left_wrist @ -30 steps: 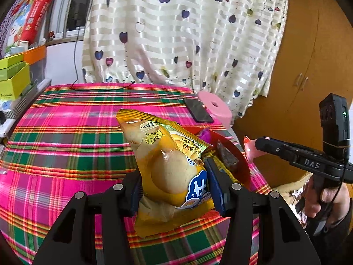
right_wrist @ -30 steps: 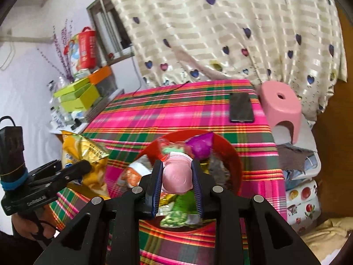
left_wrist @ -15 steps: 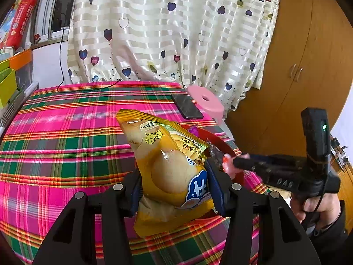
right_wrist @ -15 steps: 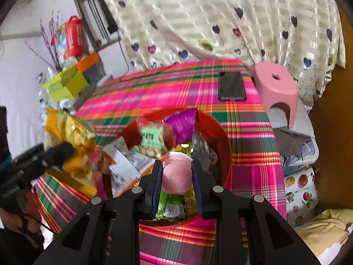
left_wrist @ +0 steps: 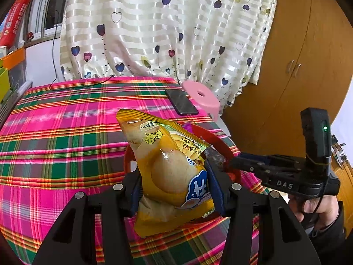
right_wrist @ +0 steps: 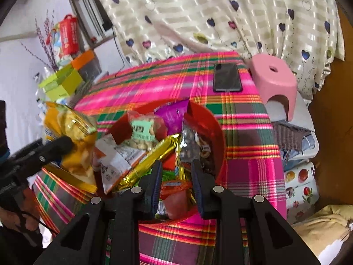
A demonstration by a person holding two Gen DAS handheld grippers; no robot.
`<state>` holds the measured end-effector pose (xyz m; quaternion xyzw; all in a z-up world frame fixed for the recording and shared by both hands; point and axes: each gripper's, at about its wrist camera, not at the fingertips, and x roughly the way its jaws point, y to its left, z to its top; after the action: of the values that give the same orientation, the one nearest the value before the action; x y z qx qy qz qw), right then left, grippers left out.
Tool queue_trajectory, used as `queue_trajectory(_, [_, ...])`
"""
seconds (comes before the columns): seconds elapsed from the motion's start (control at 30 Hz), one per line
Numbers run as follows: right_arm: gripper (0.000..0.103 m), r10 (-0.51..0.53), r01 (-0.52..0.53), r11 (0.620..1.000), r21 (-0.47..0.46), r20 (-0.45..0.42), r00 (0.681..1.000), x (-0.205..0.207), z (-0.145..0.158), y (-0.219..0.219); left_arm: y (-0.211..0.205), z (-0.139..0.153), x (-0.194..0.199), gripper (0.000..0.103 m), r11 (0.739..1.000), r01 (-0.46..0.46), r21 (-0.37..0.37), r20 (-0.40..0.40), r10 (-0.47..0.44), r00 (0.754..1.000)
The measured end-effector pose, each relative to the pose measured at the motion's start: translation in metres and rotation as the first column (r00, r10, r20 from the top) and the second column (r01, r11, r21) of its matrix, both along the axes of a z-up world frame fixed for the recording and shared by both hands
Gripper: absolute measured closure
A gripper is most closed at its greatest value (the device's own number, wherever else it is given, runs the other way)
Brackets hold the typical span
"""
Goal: Organize snacks
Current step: 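Carry the pink cup with the right tool while the left tool carries the chip bag to the basket, then open both tools to drop the chip bag and pink cup into the basket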
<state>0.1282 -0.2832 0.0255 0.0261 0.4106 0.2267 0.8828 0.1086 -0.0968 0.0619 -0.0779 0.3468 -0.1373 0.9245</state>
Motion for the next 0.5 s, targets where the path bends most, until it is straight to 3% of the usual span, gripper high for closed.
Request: queue_trajectory(0.5, [0.078, -0.018, 0.017, 1.000, 0.020, 0.010, 1.000, -0.003, 0.003, -0.013, -0.042, -0.019, 0.036, 0.051, 0.995, 0.095, 0.032, -0.058, -0.093, 0.994])
